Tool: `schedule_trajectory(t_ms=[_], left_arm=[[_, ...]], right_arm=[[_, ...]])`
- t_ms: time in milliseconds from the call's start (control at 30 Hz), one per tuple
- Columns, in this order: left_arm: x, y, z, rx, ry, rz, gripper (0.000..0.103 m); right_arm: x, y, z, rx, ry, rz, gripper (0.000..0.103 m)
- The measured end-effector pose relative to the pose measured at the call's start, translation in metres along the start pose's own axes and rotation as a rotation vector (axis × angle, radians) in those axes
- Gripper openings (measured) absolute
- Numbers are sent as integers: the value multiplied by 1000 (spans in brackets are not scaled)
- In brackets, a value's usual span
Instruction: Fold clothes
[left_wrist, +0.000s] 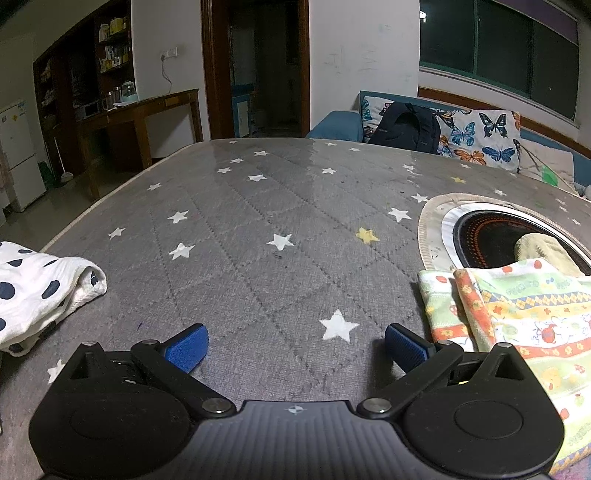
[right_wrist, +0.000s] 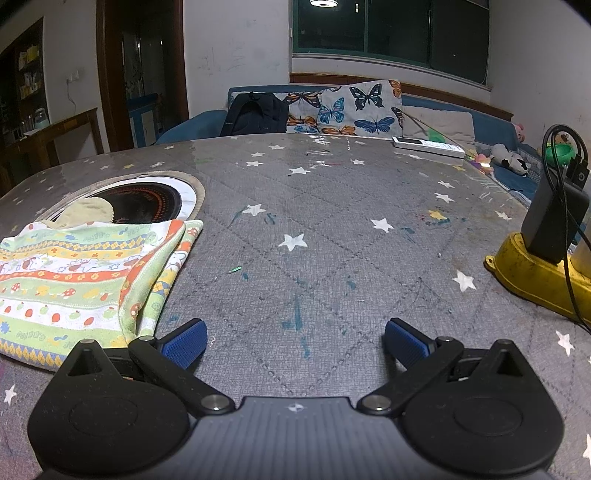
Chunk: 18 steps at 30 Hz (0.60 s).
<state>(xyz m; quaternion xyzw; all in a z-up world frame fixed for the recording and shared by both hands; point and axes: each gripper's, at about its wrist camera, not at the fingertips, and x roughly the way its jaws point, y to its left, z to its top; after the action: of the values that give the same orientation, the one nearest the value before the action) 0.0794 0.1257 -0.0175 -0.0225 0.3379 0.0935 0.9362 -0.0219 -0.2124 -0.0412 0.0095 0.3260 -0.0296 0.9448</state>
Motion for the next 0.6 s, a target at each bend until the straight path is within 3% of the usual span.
schedule_trajectory(t_ms=[600], left_arm=[[5, 1, 0, -3, -5, -4, 103]], right_arm=[[0, 1, 1, 1, -3, 0, 103]])
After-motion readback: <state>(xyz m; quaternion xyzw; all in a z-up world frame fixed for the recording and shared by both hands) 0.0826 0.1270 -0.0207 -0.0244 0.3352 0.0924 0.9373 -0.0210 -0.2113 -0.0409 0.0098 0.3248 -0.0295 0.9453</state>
